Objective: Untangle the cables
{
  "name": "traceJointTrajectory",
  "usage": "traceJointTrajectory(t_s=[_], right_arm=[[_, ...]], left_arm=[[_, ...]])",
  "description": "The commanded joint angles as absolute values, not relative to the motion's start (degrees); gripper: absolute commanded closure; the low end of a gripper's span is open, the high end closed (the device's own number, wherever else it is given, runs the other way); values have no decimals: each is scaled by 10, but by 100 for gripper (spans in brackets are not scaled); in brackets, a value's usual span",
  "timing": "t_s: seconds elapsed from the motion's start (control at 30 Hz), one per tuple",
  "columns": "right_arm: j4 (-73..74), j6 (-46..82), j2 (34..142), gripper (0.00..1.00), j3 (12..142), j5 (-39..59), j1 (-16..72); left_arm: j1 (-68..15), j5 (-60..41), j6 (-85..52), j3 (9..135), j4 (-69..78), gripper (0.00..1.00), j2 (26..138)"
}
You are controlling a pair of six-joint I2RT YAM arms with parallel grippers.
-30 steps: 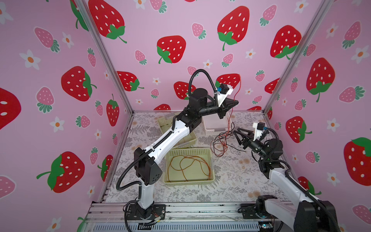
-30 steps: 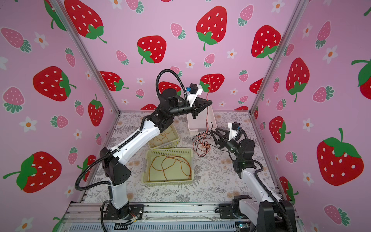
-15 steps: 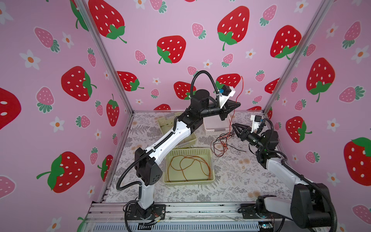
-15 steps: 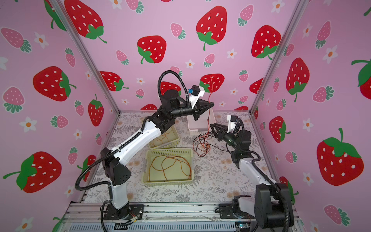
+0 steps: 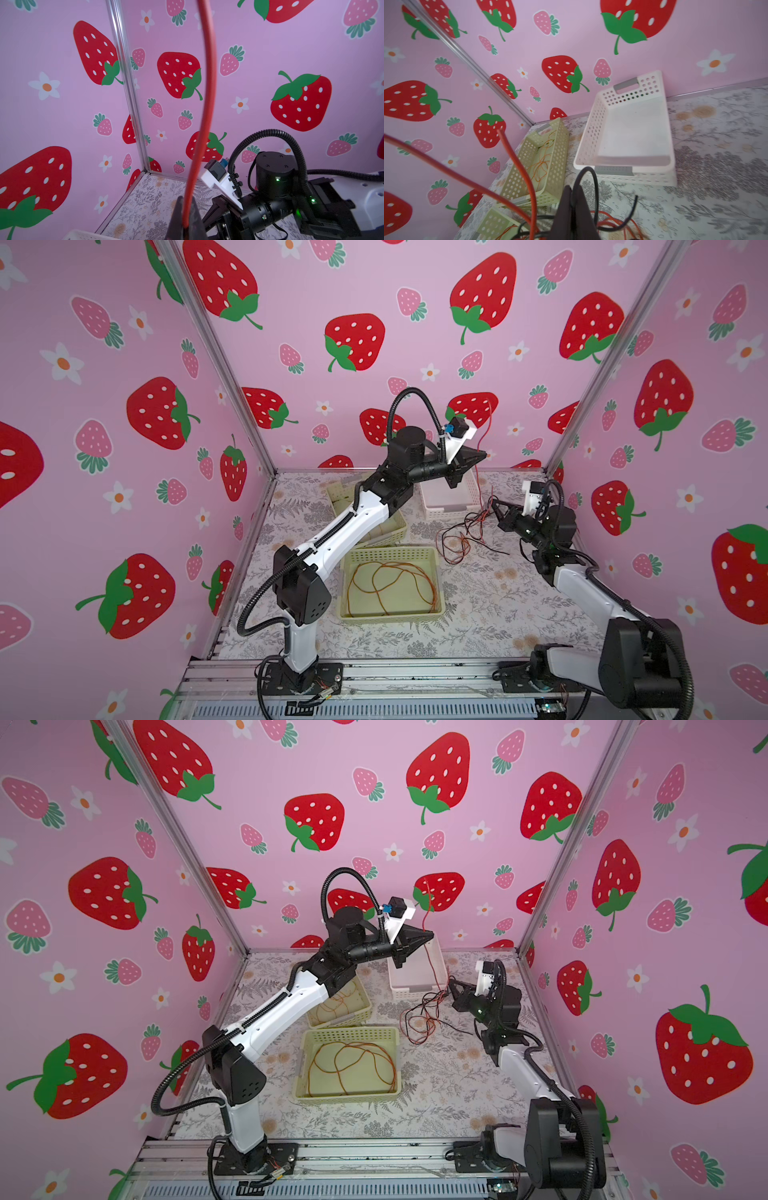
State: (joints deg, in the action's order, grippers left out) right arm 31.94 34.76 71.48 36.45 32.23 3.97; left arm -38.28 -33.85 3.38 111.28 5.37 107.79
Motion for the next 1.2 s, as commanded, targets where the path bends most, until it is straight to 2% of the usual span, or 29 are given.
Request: traceJointTrajectory(t_s=[0.0, 0.37, 0.67, 0.77, 1.0, 1.17], right_arm=[[259, 310, 730, 100, 338, 286, 1], [100, 171, 834, 100, 384, 166, -22], [37, 105, 895, 100, 420, 53, -33], [37, 94, 915, 100, 423, 61, -45], [99, 72, 868, 100, 392, 207, -39], [63, 102, 869, 99, 401, 155, -47]], left_arm=[[-358, -320, 37, 1100, 103, 100, 1023], [-308, -299, 22, 1042, 140, 100, 971], [-271, -288, 22, 1026, 144, 100, 942], [-259, -288, 16, 1017, 146, 100, 933], [-276, -325, -13, 1010, 158, 100, 947], [-295, -310, -2, 1017, 161, 100, 961]])
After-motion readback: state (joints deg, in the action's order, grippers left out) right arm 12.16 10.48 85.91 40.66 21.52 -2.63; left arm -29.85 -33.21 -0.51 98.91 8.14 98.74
